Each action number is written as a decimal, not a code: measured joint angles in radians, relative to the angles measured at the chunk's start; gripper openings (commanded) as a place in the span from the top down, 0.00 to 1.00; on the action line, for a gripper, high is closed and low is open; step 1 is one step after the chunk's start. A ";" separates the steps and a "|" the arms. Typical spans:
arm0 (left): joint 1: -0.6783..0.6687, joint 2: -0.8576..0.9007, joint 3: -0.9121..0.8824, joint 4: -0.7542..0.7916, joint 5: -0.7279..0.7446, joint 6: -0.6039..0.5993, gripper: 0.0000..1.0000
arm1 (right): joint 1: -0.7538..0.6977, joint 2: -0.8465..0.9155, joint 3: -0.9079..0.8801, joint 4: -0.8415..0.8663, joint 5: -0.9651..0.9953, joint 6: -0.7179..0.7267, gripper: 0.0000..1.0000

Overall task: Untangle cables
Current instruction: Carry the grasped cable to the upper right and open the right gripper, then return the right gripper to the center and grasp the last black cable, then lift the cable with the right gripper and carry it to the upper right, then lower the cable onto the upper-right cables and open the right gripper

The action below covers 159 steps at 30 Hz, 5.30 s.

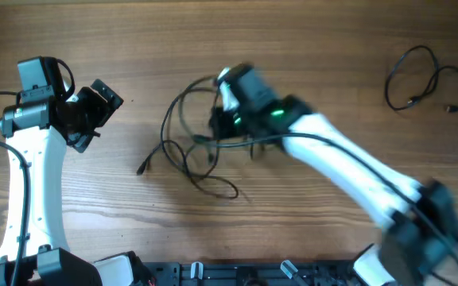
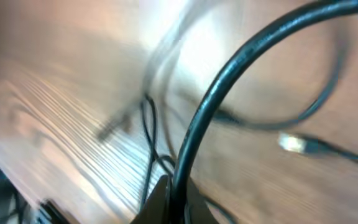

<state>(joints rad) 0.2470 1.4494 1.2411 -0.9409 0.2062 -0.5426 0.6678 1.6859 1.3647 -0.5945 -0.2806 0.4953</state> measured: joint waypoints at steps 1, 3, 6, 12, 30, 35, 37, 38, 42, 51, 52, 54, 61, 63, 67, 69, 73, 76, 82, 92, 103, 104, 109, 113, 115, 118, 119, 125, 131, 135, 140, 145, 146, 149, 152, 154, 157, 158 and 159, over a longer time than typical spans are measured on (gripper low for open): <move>0.000 0.000 0.000 0.000 0.000 0.000 0.00 | -0.022 -0.055 0.014 -0.019 0.019 -0.021 0.96; 0.000 0.000 0.000 0.000 0.000 0.000 0.00 | -0.057 -0.144 0.029 -0.045 0.059 -0.062 0.96; 0.000 0.000 0.000 0.000 0.000 0.000 0.00 | -0.089 -0.238 0.032 -0.076 0.154 -0.138 0.96; 0.000 0.000 0.000 0.002 0.000 0.000 0.00 | -0.259 -0.290 0.032 -0.026 0.279 -0.182 0.96; -0.005 0.000 0.000 0.005 0.000 0.000 0.00 | -1.056 -0.164 0.034 0.110 0.385 -0.016 0.96; -0.005 0.000 0.000 0.004 0.000 0.000 0.00 | -1.169 0.007 0.034 0.110 0.413 0.045 0.07; -0.005 0.000 0.000 0.004 0.000 0.000 0.00 | -1.196 0.058 0.034 0.109 0.403 0.062 0.00; -0.005 0.000 0.000 0.004 0.000 0.000 0.00 | -1.206 0.069 0.034 0.109 0.388 0.066 0.00; -0.005 0.000 0.000 0.005 0.000 0.000 0.00 | -1.218 0.067 0.034 0.117 0.251 0.070 0.00; -0.005 0.000 0.000 0.005 0.000 0.000 0.00 | -1.116 -0.181 0.049 0.137 -0.163 0.080 0.00; -0.005 0.000 0.000 0.005 0.000 0.000 0.00 | -1.077 -0.197 0.054 0.106 -0.182 0.080 0.00; -0.005 0.000 0.000 0.005 0.000 0.000 0.00 | -0.989 -0.205 0.059 0.031 -0.200 0.071 0.00; -0.003 0.000 0.000 0.025 0.000 0.019 0.00 | -0.528 -0.119 0.052 -0.056 -0.225 -0.167 0.06; 0.009 0.000 0.000 0.028 0.000 0.023 0.00 | -0.389 -0.060 0.051 -0.061 -0.225 -0.249 0.13; 0.057 0.000 0.000 0.028 0.004 0.027 0.00 | -0.161 0.054 0.051 -0.063 -0.177 -0.319 0.13; 0.073 0.000 0.000 0.028 0.003 0.027 0.00 | -0.020 0.111 0.050 -0.063 -0.084 -0.331 0.13; 0.076 0.000 0.000 0.040 0.004 0.027 0.00 | 0.150 0.162 0.050 -0.040 0.062 -0.341 0.15; 0.110 0.000 0.000 0.063 0.011 0.026 0.00 | 0.257 0.240 0.050 0.035 0.142 -0.344 0.19; 0.147 0.000 0.000 0.055 0.028 0.026 0.00 | 0.321 0.387 0.047 0.181 0.170 -0.337 0.31; 0.147 0.000 0.000 0.051 0.033 0.026 0.00 | 0.322 0.472 0.054 0.305 0.188 -0.340 0.78; 0.138 0.000 0.000 0.047 0.035 0.026 0.00 | 0.288 0.394 0.049 0.271 0.189 -0.336 0.96; 0.130 0.000 0.000 0.047 0.035 0.026 0.00 | 0.273 0.356 0.049 0.264 0.187 -0.336 0.96; 0.063 0.000 0.000 0.047 0.035 0.026 0.00 | 0.081 0.055 0.049 0.215 0.121 -0.336 0.96; 0.003 0.000 0.000 0.047 0.035 0.026 0.00 | -0.108 -0.050 0.050 0.214 0.046 -0.317 0.96; -0.018 0.000 0.000 0.047 0.035 0.026 0.00 | -0.178 -0.064 0.050 0.216 0.021 -0.306 0.96; -0.066 0.000 0.000 0.047 0.035 0.026 0.00 | -0.292 -0.067 0.050 0.220 -0.020 -0.280 0.96; -0.080 0.000 0.000 0.047 0.034 0.026 0.00 | -0.311 -0.067 0.053 0.222 -0.028 -0.274 0.96; -0.164 0.000 0.000 0.048 0.038 0.021 0.00 | -0.443 -0.068 0.218 0.229 -0.039 -0.257 0.96; -0.212 0.000 0.000 0.055 0.039 0.014 0.00 | -0.598 -0.068 0.310 0.299 -0.033 -0.266 0.96; -0.240 0.000 0.000 0.058 0.038 0.014 0.00 | -0.692 -0.038 0.310 0.365 0.010 -0.279 0.96; -0.281 0.000 0.000 0.064 0.038 0.014 0.00 | -0.798 0.070 0.312 0.457 0.071 -0.286 0.96; -0.358 0.000 0.000 0.083 0.039 0.014 0.00 | -0.875 0.173 0.311 0.522 0.164 -0.288 0.96; -0.369 0.000 0.000 0.085 0.039 0.014 0.00 | -0.889 0.191 0.312 0.552 0.176 -0.288 0.96; -0.400 0.000 0.000 0.093 0.039 0.014 0.00 | -0.951 0.257 0.312 0.622 0.235 -0.281 0.96; -0.425 0.000 0.000 0.099 0.039 0.014 0.00 | -1.009 0.307 0.312 0.628 0.268 -0.245 0.96; -0.434 0.000 0.000 0.106 0.039 0.014 0.00 | -1.042 0.329 0.312 0.606 0.282 -0.209 0.32; -0.448 0.000 0.000 0.112 0.039 0.014 0.00 | -1.075 0.344 0.312 0.603 0.290 -0.172 0.00; -0.451 0.000 0.000 0.113 0.039 0.014 0.00 | -1.079 0.344 0.312 0.603 0.290 -0.165 0.00; -0.452 0.000 0.000 0.113 0.039 0.014 0.00 | -1.079 0.344 0.312 0.602 0.290 -0.158 0.00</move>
<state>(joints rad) -0.2054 1.4494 1.2411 -0.8276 0.2447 -0.5289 -0.4114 2.0300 1.6764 0.0078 0.0090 0.3374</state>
